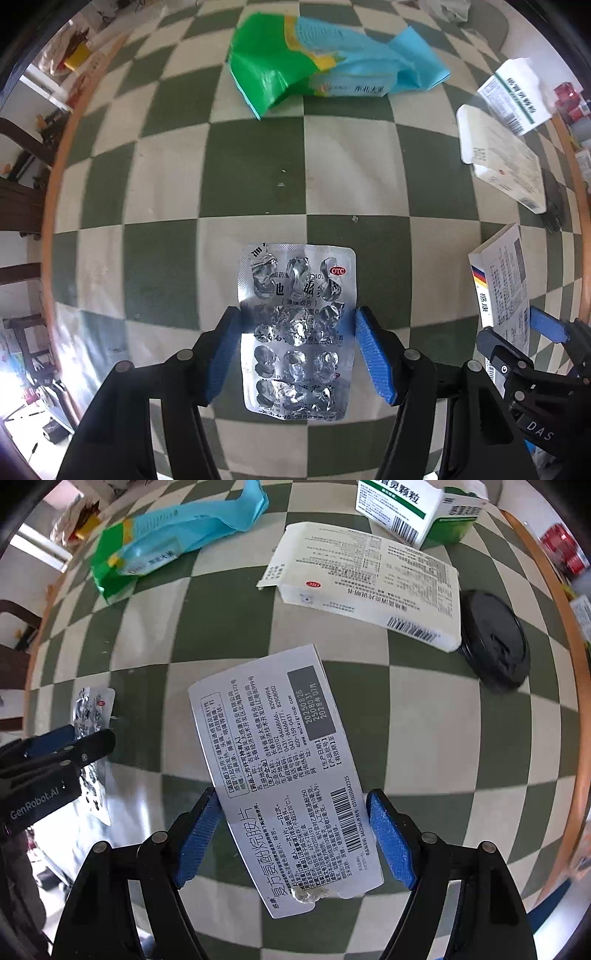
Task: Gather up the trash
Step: 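Grasp the silver blister pack with left tool while right tool grasps the white leaflet, then carry blister pack and leaflet to the bin and release both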
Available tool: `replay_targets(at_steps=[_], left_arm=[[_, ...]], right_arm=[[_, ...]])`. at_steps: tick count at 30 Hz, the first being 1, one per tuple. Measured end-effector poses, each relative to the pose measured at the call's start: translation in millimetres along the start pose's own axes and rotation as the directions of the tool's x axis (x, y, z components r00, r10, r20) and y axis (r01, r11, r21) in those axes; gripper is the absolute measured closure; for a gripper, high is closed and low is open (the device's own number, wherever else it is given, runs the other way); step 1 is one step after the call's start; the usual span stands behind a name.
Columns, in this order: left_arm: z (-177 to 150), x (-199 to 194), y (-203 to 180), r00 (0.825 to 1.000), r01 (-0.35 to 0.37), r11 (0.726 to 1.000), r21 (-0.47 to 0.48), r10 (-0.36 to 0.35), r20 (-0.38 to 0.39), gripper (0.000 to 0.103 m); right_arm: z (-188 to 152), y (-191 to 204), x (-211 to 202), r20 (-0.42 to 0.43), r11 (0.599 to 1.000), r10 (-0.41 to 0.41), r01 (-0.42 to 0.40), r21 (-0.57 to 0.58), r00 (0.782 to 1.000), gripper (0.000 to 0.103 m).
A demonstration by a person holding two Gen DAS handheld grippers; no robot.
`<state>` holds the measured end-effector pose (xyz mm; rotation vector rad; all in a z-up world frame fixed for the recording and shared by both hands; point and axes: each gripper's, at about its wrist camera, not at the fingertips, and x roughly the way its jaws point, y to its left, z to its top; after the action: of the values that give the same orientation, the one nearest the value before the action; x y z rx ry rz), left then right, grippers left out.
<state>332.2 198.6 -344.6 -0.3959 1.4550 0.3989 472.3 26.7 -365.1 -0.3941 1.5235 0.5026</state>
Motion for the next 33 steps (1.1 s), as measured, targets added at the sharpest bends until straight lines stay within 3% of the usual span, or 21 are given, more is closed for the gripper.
replay_targets(at_steps=[6,12,14,20,23,27,33], left_arm=[[-28.3,-44.9,7.8,0.994,-0.037,0.999,-0.008,0.038,0.105,0.043],[-68.8,-67.2,14.2,0.98,-0.018,1.0,-0.014,0.02,0.198,0.043],[-86.5,-79.0,21.6,0.974,0.001,1.0,-0.002,-0.001,0.226,0.043],[-154.5,-96.1,37.4,0.957,0.06,0.997,0.039,-0.069,0.282,0.043],[-199.2,-99.4,56.4,0.956,0.098,0.994,0.049,-0.108,0.272,0.043],[-260.2,-91.5,84.7,0.964,0.154,0.986,0.057,-0.163,0.209,0.043],[-321.8,-42.5,122.0,0.976,0.208,0.978,-0.019,-0.206,0.069,0.043]], right_arm=[[-12.9,-8.9,-29.6,0.053,0.998,0.022,-0.025,0.063,0.998,0.022],[-52.6,-13.9,-60.6,0.142,0.987,0.015,-0.038,0.159,0.99,0.022],[-101.3,6.8,-55.6,0.169,0.983,0.011,-0.041,0.176,0.986,0.022],[-184.7,49.2,-85.7,0.263,0.968,0.023,-0.087,0.235,0.964,0.023],[-223.4,80.9,-88.9,0.29,0.959,0.034,-0.113,0.26,0.956,0.023],[-306.6,112.9,-99.3,0.303,0.945,0.057,-0.149,0.292,0.951,0.023],[-396.0,151.8,-67.1,0.215,0.933,0.124,-0.188,0.308,0.969,0.023]])
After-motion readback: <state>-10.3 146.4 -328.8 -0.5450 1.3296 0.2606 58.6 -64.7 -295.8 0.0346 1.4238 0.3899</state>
